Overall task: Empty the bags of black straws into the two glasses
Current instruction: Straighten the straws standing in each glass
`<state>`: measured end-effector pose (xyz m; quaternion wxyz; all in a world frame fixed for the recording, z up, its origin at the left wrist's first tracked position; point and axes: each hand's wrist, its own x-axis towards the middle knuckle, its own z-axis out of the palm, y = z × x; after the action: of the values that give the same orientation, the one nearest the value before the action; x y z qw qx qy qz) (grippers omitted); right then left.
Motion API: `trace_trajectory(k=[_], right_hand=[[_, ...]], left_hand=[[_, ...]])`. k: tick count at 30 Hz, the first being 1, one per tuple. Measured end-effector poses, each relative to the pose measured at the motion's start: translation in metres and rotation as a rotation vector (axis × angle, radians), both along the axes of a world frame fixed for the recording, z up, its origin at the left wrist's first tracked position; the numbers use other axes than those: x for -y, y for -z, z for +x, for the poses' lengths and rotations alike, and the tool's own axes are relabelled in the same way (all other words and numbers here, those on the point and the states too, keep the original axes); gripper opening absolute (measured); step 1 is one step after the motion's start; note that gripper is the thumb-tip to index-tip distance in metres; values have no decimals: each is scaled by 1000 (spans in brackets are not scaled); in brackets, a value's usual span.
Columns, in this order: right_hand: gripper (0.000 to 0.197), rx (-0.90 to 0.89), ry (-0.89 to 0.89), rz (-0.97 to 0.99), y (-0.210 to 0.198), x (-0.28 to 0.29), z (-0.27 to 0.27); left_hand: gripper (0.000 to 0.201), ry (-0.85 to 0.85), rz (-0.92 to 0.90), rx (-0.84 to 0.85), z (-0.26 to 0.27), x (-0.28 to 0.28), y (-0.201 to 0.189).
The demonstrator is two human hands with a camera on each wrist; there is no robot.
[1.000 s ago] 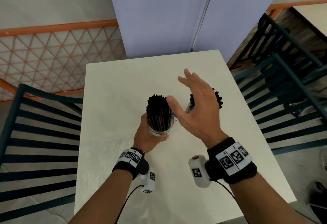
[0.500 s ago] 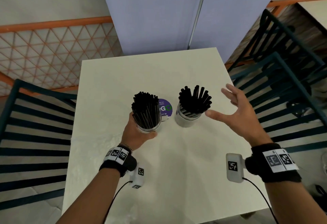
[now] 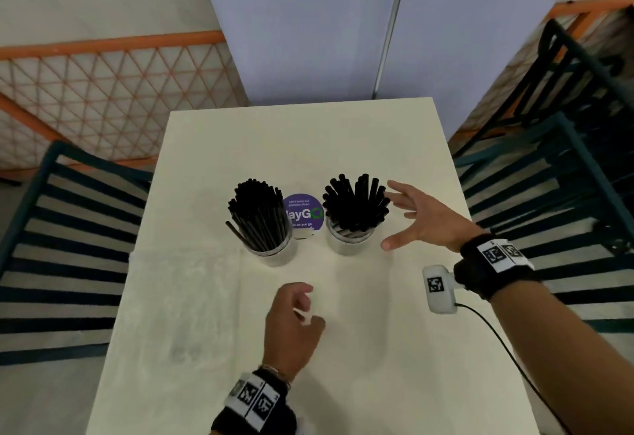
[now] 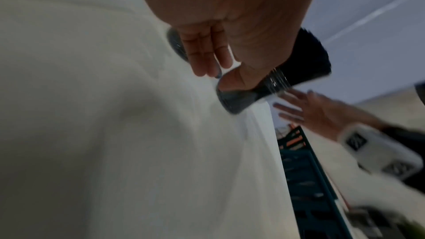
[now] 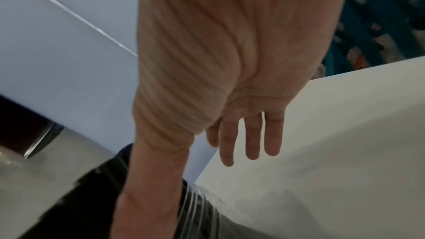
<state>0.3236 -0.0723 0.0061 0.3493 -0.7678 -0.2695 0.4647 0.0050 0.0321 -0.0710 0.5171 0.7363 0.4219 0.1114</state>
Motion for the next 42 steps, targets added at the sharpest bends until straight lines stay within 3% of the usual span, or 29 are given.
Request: trace_trajectory(k=[2, 4, 6, 10, 14, 17, 20, 22, 25, 30, 35, 42], right_hand=[[130, 4, -99, -9, 1, -11, 12], [122, -6, -198, -24, 0, -23, 21], [116, -14, -292, -46, -1, -35, 28], [119, 48, -434, -27, -3, -60, 34], [96, -4, -450, 140, -3, -72, 18], [90, 8, -284, 226, 5, -70, -5], [85, 94, -1, 323, 14, -64, -36], [82, 142, 198, 375, 18, -62, -56], [80, 227, 461, 411, 19, -66, -82], [84, 307, 746, 351, 27, -80, -106], [81, 321, 891, 324, 33, -87, -113], [89, 343, 955, 305, 30, -92, -121]], left_hand=[[80, 65, -49, 14, 33, 7, 8], [104, 37, -104, 32, 72, 1, 10], [117, 6, -92, 55, 105, -14, 6], [107, 12, -80, 105, 144, -35, 9], [99, -18, -121, 64, 155, -42, 24], [88, 7, -109, 63, 156, -41, 25], [66, 37, -67, 46, 159, -38, 25], [66, 34, -188, 109, 159, -40, 20], [25, 19, -452, 309, 160, -37, -1], [49, -291, -1157, 450, 162, -41, 4], [61, -255, -1215, 500, 163, -46, 14], [68, -212, -1236, 445, 162, -52, 24]])
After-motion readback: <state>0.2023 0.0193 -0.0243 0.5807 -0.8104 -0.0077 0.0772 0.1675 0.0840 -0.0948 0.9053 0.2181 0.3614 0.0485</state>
